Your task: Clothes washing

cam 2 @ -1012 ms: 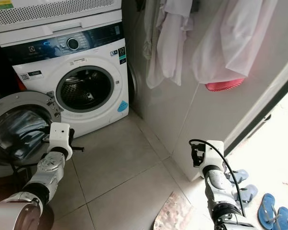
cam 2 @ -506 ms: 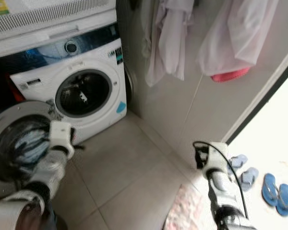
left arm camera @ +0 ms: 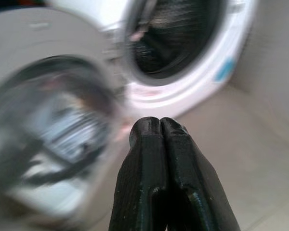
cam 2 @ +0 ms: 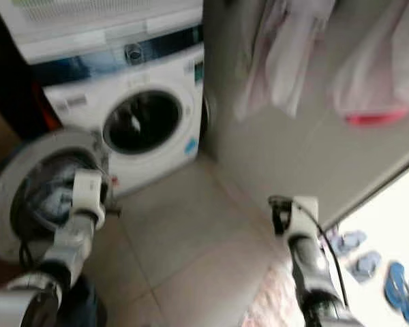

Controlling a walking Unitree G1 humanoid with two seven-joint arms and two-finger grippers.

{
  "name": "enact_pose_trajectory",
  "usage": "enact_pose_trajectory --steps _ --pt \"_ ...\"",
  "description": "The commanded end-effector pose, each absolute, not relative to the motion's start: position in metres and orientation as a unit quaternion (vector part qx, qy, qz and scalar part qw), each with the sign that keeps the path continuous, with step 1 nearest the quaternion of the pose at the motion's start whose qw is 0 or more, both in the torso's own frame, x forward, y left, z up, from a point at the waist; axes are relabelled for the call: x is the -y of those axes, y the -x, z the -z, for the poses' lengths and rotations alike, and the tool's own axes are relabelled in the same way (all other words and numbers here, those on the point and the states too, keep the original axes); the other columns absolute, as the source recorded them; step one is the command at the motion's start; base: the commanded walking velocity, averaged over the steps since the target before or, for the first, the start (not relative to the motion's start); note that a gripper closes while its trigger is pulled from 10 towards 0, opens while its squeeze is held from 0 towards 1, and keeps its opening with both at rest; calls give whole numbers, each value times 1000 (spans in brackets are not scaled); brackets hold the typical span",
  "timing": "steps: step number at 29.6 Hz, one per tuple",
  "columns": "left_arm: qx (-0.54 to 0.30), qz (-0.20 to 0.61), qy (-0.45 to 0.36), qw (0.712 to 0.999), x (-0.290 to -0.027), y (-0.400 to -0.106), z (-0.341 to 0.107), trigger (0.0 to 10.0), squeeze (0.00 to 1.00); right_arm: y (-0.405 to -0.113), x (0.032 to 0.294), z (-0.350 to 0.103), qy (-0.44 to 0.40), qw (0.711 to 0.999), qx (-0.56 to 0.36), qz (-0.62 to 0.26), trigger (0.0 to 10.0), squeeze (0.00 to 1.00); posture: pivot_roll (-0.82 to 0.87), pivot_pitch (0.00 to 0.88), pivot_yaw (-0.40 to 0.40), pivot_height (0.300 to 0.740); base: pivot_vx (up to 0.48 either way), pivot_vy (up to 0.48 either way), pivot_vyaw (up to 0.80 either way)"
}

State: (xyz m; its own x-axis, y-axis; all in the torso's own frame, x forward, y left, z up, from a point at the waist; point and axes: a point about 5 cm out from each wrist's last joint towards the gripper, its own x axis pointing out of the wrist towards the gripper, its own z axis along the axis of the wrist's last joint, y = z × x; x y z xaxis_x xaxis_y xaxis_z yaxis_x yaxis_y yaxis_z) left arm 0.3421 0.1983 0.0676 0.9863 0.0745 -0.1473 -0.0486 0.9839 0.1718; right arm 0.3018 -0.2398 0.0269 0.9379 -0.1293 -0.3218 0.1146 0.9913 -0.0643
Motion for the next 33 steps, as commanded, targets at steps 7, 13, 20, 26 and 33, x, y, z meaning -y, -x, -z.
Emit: enact_pose_trajectory --steps 7,13,20,26,33 --pt "-82 -34 -84 993 -198 -341 -65 10000 0 -299 241 -25 24 984 -168 62 10000 0 36 117 -19 740 0 0 793" --pt "-82 -34 -84 993 -198 -341 -65 10000 0 -299 242 -24 12 983 -169 67 10000 0 36 117 -19 740 0 0 328" --pt "-82 -33 -84 992 -198 -341 -65 10000 0 -300 241 -25 23 984 -168 61 10000 0 36 117 -19 740 0 0 0" --pt "-83 -33 -85 992 -198 -340 -64 10000 0 -300 239 -25 12 984 -166 62 10000 0 37 116 -18 740 0 0 623" --pt "-83 -31 -80 993 -198 -340 -64 10000 0 -300 240 -25 10 984 -166 65 10000 0 36 108 -19 740 0 0 0"
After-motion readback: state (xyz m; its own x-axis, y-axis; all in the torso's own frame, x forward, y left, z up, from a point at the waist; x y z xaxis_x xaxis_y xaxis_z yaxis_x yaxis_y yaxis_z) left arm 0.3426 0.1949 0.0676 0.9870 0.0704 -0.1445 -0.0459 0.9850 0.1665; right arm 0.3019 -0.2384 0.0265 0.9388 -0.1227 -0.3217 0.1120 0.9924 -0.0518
